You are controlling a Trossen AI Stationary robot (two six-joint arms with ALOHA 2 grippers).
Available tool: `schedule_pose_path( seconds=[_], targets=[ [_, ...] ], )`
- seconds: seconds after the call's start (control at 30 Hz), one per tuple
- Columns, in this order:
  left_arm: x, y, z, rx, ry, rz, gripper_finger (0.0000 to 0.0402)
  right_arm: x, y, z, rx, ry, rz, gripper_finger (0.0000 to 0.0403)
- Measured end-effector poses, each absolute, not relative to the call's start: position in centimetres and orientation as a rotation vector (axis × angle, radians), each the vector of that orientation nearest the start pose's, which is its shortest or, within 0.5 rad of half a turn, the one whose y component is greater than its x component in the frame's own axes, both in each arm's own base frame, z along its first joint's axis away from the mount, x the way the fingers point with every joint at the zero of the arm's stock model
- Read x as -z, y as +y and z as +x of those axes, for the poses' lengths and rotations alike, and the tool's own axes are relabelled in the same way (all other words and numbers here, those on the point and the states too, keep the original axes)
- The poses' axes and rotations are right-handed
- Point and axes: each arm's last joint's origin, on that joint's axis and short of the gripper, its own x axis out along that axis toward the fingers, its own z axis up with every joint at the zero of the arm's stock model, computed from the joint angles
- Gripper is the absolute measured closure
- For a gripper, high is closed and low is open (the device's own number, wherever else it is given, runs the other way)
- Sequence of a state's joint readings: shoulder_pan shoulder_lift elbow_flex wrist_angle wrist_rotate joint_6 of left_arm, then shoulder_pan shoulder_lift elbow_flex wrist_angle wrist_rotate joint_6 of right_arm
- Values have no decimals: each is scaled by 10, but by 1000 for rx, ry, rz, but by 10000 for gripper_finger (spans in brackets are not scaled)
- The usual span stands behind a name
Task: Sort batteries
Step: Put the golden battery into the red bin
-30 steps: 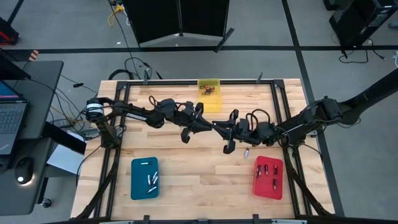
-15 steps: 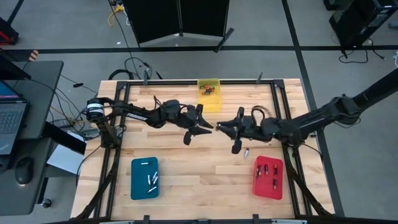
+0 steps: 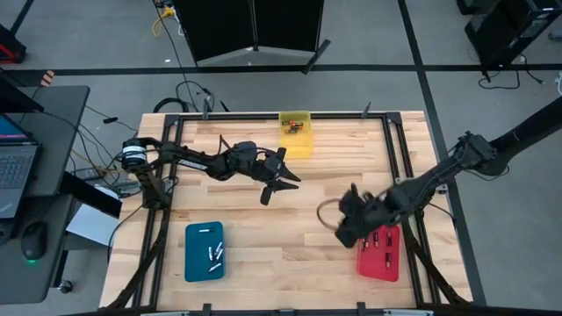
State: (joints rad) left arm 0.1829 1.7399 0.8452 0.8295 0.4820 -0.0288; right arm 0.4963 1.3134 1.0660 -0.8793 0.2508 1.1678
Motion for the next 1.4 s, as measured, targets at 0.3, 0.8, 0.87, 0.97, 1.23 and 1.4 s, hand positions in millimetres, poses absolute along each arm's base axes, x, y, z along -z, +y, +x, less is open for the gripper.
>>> schedule_pose_path(
  seconds=[0.3,0.8,0.87,0.97,1.23,1.4],
  targets=[
    [-224,51,347,299,18,33,285,-237,168,192,623,1300,890,341],
    [-232,50,341,301,43,56,285,-188,184,178,868,1434,797,341],
    [-232,49,340,301,47,54,285,-181,184,175,839,1435,819,341],
    [-237,49,337,302,54,52,285,-172,183,170,802,1433,853,341],
    [-260,46,319,301,69,75,285,-151,175,162,817,1461,869,341],
    [-254,45,307,245,97,97,287,-150,176,163,821,1456,895,325]
  ],
)
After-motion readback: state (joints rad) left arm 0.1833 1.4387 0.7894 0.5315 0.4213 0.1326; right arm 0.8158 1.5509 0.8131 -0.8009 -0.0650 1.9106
